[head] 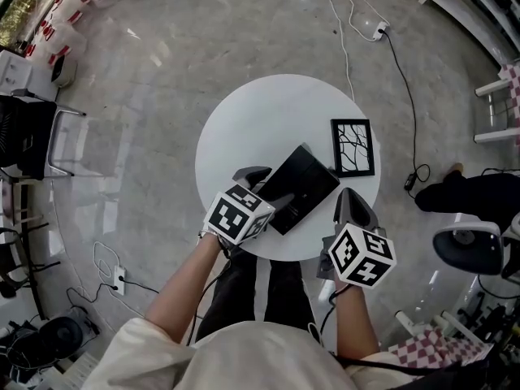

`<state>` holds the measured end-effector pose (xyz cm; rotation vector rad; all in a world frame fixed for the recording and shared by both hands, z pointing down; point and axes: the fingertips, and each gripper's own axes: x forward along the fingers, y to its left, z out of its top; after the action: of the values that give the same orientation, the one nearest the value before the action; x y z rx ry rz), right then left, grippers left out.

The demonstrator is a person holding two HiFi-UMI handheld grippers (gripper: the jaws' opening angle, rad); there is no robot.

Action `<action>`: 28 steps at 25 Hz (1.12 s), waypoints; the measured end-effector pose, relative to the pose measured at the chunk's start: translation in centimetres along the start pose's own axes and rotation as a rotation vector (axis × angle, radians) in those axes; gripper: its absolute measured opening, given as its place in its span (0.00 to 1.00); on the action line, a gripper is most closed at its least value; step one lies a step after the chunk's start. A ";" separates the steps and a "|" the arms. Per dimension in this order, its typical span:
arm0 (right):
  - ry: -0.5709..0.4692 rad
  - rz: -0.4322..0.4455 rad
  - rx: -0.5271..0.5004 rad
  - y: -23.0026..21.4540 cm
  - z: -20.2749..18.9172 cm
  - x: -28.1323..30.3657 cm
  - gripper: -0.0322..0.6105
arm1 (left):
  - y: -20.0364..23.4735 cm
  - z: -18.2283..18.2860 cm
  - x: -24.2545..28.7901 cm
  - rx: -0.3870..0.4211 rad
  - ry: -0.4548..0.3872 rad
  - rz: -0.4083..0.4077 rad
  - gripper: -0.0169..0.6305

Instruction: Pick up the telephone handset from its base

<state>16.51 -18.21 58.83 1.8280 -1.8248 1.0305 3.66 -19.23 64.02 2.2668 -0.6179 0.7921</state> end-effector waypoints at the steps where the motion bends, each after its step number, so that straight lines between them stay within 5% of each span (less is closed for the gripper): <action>1: 0.000 -0.002 0.001 -0.1 0.1 0.0 0.09 | -0.1 0.0 0.2 0.003 0.008 -0.011 0.49; 12: 0.010 -0.006 0.018 -0.5 0.0 0.8 0.09 | -0.6 -0.3 1.0 0.022 0.057 -0.130 0.47; 28: 0.014 -0.006 0.026 -0.3 0.1 1.4 0.09 | -0.2 -0.2 0.1 0.030 0.103 -0.071 0.33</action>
<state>16.68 -19.26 59.84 1.8347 -1.8054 1.0668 3.78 -19.02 64.14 2.2465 -0.4784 0.8820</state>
